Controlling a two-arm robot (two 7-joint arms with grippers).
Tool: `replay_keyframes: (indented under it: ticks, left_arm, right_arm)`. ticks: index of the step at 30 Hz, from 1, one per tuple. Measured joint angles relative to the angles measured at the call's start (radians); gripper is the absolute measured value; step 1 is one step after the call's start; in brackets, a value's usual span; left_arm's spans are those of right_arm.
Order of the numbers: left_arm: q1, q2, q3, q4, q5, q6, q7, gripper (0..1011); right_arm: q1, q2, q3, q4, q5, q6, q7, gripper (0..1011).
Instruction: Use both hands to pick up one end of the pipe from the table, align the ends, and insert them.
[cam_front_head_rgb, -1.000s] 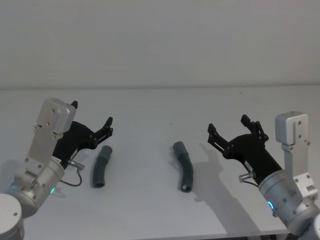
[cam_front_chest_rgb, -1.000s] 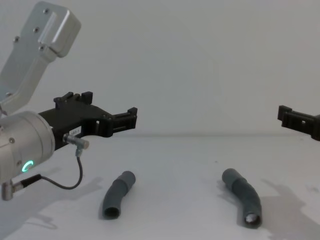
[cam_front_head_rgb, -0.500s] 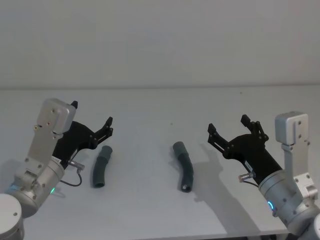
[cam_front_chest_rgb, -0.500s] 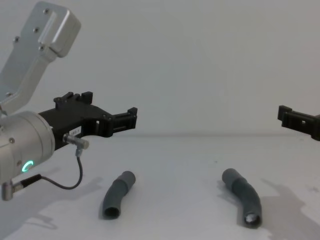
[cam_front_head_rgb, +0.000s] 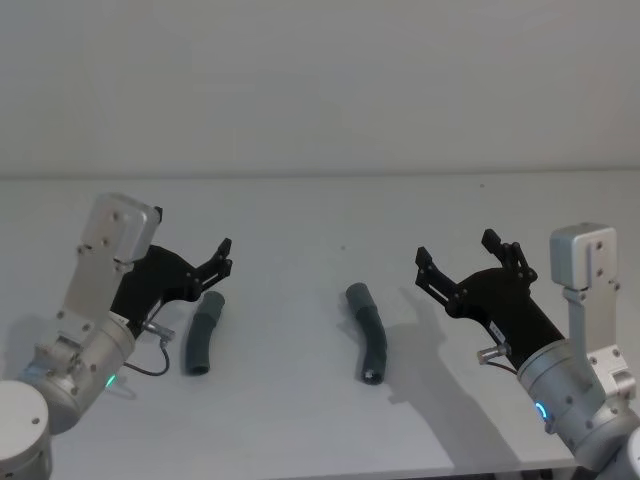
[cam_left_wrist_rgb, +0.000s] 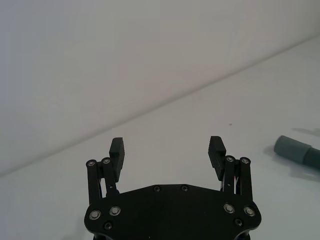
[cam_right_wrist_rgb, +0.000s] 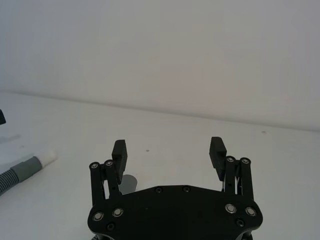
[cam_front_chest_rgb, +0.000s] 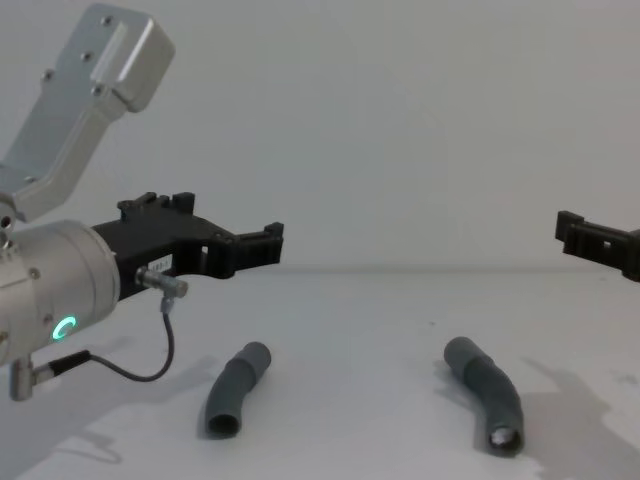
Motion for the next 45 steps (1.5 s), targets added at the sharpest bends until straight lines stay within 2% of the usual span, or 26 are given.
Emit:
replay_keyframes:
  ticks: [8,15,17,18,28,35,45]
  left_arm:
    - [-0.003,-0.006,-0.001,-0.037,-0.031,0.112,-0.019,1001]
    - [-0.005,-0.011,-0.009,-0.083,-0.068,0.26,-0.031,1001]
    - [-0.004,-0.013,-0.012,-0.093,-0.074,0.286,-0.031,1001]
    - [-0.001,-0.016,-0.016,-0.104,-0.081,0.317,-0.029,1001]
    - [0.023,-0.037,-0.046,-0.154,-0.111,0.467,0.008,1001]
    - [0.036,-0.041,-0.062,-0.166,-0.126,0.54,0.017,1001]
    - [0.033,-0.043,-0.067,-0.146,-0.134,0.583,0.004,1001]
  right_arm:
    - [0.0,0.0,0.0,0.0,0.0,0.0,0.0,1002]
    - [0.0,0.0,0.0,0.0,0.0,0.0,0.0,1002]
    - [0.0,0.0,0.0,0.0,0.0,0.0,0.0,1002]
    - [0.0,0.0,0.0,0.0,0.0,0.0,0.0,1002]
    - [0.0,0.0,0.0,0.0,0.0,0.0,0.0,1002]
    - [0.0,0.0,0.0,0.0,0.0,0.0,0.0,1002]
    - [0.0,0.0,0.0,0.0,0.0,0.0,0.0,1002]
